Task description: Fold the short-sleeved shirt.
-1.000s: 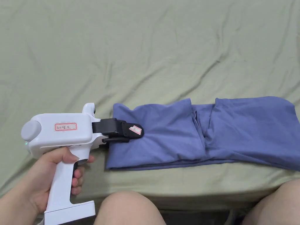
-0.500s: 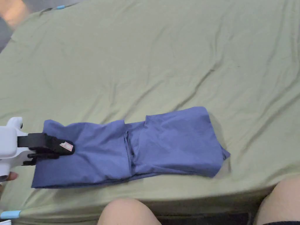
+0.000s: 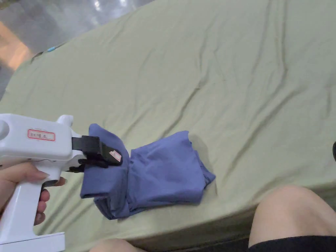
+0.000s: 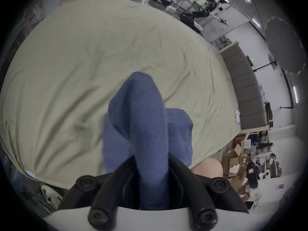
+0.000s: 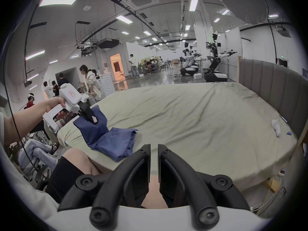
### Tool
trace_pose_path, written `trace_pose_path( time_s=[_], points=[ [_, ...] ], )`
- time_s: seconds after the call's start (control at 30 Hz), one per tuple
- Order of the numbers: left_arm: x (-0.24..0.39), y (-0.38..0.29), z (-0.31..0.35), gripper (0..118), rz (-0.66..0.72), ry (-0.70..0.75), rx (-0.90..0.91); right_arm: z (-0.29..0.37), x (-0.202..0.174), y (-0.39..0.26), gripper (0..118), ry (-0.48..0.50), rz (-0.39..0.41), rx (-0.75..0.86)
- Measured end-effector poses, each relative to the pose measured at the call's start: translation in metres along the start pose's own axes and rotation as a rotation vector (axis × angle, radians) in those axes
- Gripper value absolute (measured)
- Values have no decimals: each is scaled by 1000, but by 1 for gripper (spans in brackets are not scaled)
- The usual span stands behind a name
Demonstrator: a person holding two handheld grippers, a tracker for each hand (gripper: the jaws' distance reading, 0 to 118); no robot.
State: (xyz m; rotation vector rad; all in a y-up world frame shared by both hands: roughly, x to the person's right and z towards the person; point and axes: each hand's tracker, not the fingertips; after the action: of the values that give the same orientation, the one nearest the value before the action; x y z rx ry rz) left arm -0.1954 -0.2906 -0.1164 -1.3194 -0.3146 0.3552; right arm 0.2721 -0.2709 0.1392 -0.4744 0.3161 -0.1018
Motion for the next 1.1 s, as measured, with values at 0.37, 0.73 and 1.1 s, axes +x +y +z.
trace_pose_path(
  time_s=[0.37,0.73,1.1],
  points=[
    [85,-21,-14,106,-170,-17,115,16,32,-7,12,-55,-42,19],
    [100,-57,-137,3,-301,245,-21,14,10,1,12,-40,18,-4],
    [76,-49,-16,2,-213,-258,216,-34,-60,25,12,119,64,-107]
  ],
)
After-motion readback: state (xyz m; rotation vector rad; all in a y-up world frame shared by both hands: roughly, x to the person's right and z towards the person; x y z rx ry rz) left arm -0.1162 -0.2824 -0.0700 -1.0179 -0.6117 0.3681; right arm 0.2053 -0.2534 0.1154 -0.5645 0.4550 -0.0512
